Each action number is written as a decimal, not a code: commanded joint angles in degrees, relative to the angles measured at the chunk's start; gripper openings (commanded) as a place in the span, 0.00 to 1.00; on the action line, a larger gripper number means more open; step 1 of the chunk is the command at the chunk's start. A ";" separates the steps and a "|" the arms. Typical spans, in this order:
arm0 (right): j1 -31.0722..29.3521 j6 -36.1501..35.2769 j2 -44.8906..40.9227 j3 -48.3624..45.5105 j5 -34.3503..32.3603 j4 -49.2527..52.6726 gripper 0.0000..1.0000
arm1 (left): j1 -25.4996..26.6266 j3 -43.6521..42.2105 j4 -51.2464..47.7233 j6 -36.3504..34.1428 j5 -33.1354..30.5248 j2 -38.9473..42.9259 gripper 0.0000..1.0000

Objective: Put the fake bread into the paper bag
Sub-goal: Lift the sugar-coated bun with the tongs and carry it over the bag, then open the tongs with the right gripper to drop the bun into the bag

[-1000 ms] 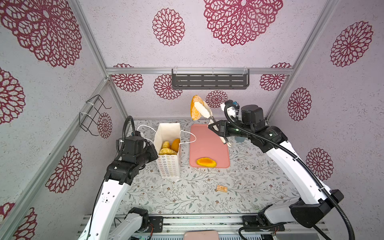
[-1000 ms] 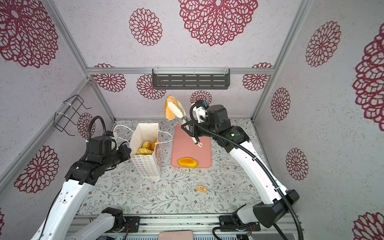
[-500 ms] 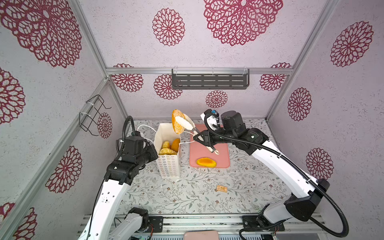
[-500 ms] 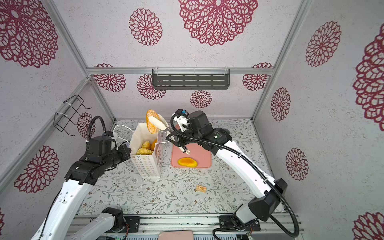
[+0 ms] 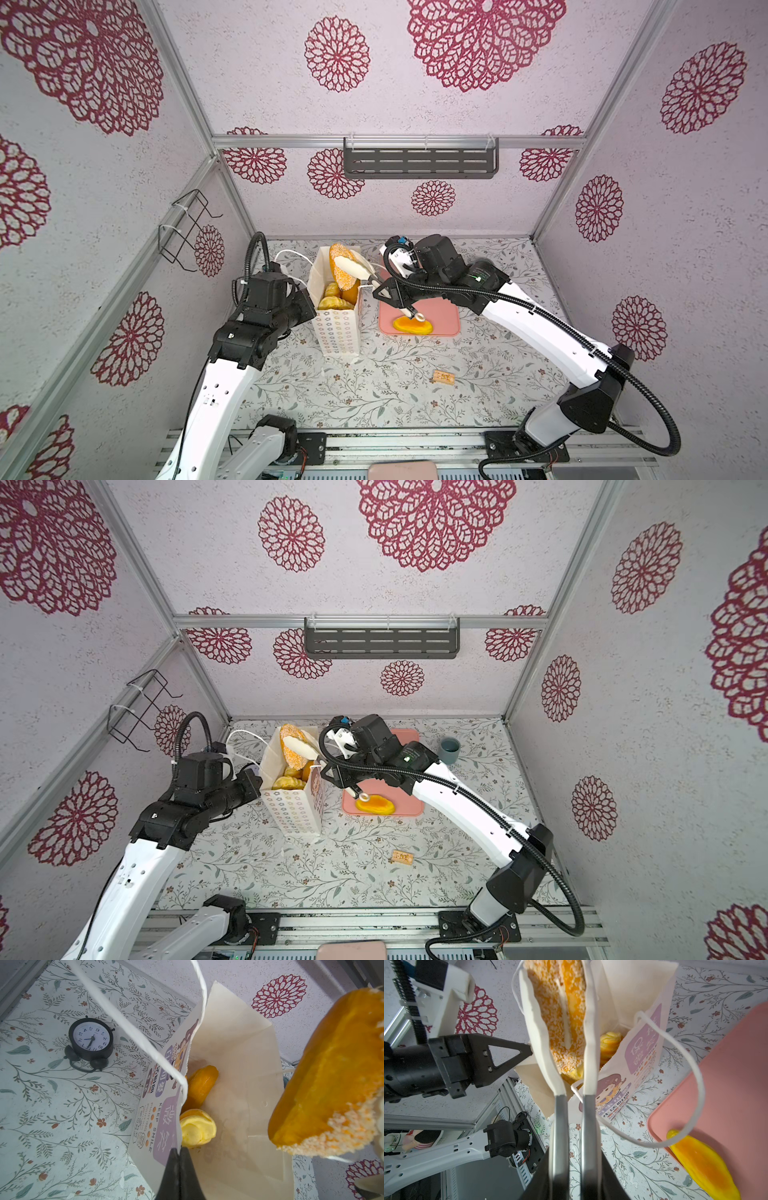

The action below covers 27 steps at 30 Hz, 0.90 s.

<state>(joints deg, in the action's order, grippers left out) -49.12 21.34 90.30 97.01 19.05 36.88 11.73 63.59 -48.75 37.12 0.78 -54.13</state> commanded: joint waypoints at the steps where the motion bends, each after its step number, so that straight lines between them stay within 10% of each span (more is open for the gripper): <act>1: -0.38 -1.40 -0.92 3.01 -1.69 -1.47 0.37 | -0.21 1.35 0.62 0.03 0.00 -0.18 0.00; 10: -0.52 -1.26 -1.31 3.03 -3.27 -1.20 0.51 | -0.21 1.56 0.86 -0.09 0.10 -0.36 0.00; 27: 1.00 -1.92 -7.51 3.78 -11.27 0.06 0.49 | -0.21 1.18 0.95 -0.14 0.14 -0.36 0.00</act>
<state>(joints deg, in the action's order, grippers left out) -48.95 20.51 87.94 97.82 11.05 37.67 11.73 63.61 -48.69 37.12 0.80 -54.39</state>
